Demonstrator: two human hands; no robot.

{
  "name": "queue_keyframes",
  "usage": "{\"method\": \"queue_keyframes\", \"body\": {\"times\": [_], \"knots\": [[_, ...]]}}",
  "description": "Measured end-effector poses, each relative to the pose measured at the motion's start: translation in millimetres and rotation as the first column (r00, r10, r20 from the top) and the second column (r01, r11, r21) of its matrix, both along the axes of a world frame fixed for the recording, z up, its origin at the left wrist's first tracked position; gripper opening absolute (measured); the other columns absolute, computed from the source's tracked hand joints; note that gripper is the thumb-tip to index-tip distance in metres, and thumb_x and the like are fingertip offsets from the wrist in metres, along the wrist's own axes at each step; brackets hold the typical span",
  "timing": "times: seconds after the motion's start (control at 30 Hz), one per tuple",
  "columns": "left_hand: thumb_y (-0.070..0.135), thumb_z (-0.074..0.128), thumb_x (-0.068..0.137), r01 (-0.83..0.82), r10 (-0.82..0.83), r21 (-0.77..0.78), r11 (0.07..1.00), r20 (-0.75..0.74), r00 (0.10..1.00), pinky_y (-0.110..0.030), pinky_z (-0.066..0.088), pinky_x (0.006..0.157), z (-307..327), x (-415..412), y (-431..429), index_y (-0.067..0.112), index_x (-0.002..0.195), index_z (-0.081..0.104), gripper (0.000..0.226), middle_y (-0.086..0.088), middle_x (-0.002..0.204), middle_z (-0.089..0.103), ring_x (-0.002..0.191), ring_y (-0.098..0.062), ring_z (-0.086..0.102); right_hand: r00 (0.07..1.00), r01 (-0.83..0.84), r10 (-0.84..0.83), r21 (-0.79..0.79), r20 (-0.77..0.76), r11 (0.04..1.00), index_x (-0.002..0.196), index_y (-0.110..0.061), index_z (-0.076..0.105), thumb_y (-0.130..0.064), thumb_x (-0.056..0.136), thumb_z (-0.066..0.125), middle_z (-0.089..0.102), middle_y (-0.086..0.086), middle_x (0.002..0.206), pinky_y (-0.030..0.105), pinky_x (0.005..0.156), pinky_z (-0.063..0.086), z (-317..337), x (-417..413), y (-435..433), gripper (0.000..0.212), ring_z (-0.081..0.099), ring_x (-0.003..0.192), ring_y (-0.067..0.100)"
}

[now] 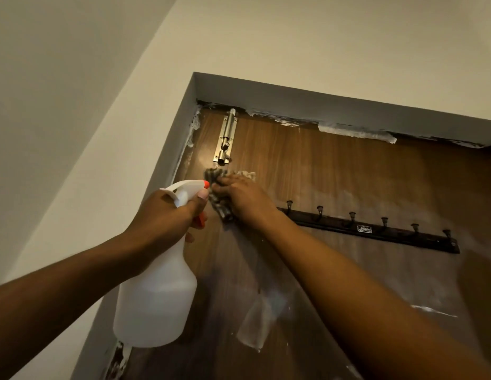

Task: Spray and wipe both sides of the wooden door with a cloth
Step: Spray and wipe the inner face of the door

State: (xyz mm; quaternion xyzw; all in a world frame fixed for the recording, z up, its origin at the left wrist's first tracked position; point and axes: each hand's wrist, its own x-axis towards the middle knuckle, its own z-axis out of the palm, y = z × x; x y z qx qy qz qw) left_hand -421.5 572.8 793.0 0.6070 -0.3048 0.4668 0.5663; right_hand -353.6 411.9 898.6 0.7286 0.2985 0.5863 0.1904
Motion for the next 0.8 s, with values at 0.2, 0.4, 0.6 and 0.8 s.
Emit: {"method": "queue_keyframes", "body": {"times": [0.2, 0.4, 0.6, 0.8], "knots": [[0.054, 0.054, 0.075, 0.036, -0.036, 0.011, 0.999, -0.021, 0.999, -0.028, 0.054, 0.058, -4.5, 7.9, -17.0, 0.016, 0.106, 0.053, 0.049, -0.009, 0.088, 0.067, 0.075, -0.022, 0.068, 0.972, 0.205, -0.212, 0.078, 0.097, 0.976, 0.135, -0.040, 0.055, -0.045, 0.092, 0.062, 0.049, 0.000, 0.134, 0.029, 0.079, 0.041, 51.4, -28.8, -51.1, 0.044, 0.046, 0.116, 0.019], [0.047, 0.055, 0.085, 0.056, -0.055, 0.023, 0.998, -0.030, 0.998, -0.027, 0.054, 0.059, -1.6, 15.8, -41.0, 0.018, 0.101, 0.052, 0.033, -0.006, 0.085, 0.066, 0.074, -0.018, 0.067, 0.964, 0.260, -0.265, -0.159, -0.011, 0.953, 0.128, -0.024, 0.061, -0.039, 0.088, 0.066, 0.049, 0.001, 0.136, 0.029, 0.095, 0.040, 61.4, -39.7, -65.8, 0.043, 0.046, 0.121, 0.019], [0.057, 0.057, 0.080, 0.098, -0.095, 0.052, 0.994, -0.067, 0.993, -0.041, 0.060, 0.070, 4.0, 14.7, -68.9, 0.013, 0.109, 0.056, 0.053, -0.011, 0.092, 0.068, 0.082, -0.024, 0.070, 0.887, 0.441, -0.444, -0.052, -0.128, 0.896, 0.113, -0.037, 0.068, -0.023, 0.087, 0.072, 0.048, -0.009, 0.119, 0.029, 0.082, 0.049, 63.5, -75.2, -145.1, 0.030, 0.047, 0.110, 0.014], [0.048, 0.055, 0.087, 0.104, -0.101, 0.038, 0.994, -0.075, 0.992, -0.039, 0.058, 0.070, 3.4, 13.1, -79.7, 0.010, 0.110, 0.054, 0.044, -0.013, 0.093, 0.068, 0.083, -0.028, 0.070, 0.938, 0.310, -0.309, -0.020, -0.156, 0.950, 0.109, -0.038, 0.071, -0.017, 0.085, 0.073, 0.052, -0.006, 0.123, 0.027, 0.081, 0.042, 53.9, -69.1, -141.0, 0.032, 0.051, 0.110, 0.016]]}}
